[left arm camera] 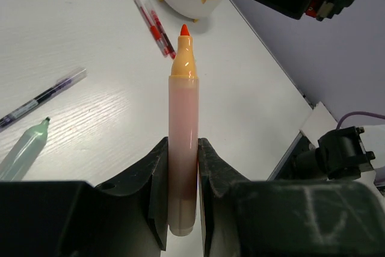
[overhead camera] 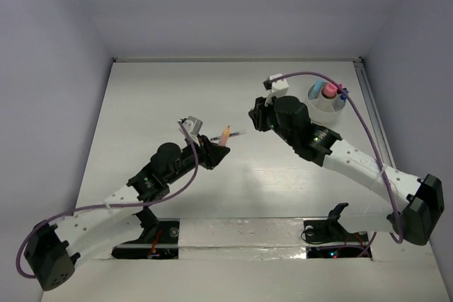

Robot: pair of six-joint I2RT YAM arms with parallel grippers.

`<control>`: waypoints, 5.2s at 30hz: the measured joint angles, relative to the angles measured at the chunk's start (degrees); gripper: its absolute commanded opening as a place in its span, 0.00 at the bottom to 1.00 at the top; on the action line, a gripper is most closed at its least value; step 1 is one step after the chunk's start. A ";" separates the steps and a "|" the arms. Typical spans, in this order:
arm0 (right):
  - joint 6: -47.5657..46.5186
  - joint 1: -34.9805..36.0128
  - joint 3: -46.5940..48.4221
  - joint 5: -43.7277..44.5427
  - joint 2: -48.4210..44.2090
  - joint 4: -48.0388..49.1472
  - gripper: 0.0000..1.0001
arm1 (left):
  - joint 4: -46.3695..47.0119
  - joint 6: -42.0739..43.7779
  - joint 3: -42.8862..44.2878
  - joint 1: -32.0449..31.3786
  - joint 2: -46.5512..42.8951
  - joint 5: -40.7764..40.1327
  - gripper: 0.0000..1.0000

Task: Sort the stationery into containers
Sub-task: Close the pen cap on the pen.

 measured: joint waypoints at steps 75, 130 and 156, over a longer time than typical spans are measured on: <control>27.58 5.79 -4.02 -0.90 7.43 25.20 0.00 | 22.36 12.52 -2.78 -2.82 11.91 -16.57 0.00; 37.48 14.19 -10.71 3.30 18.80 36.30 0.00 | 0.35 14.01 -7.78 -2.69 1.90 -21.11 0.00; 39.67 15.04 -8.90 1.25 22.16 39.93 0.00 | -3.87 10.32 -10.64 1.22 -8.39 -17.84 0.00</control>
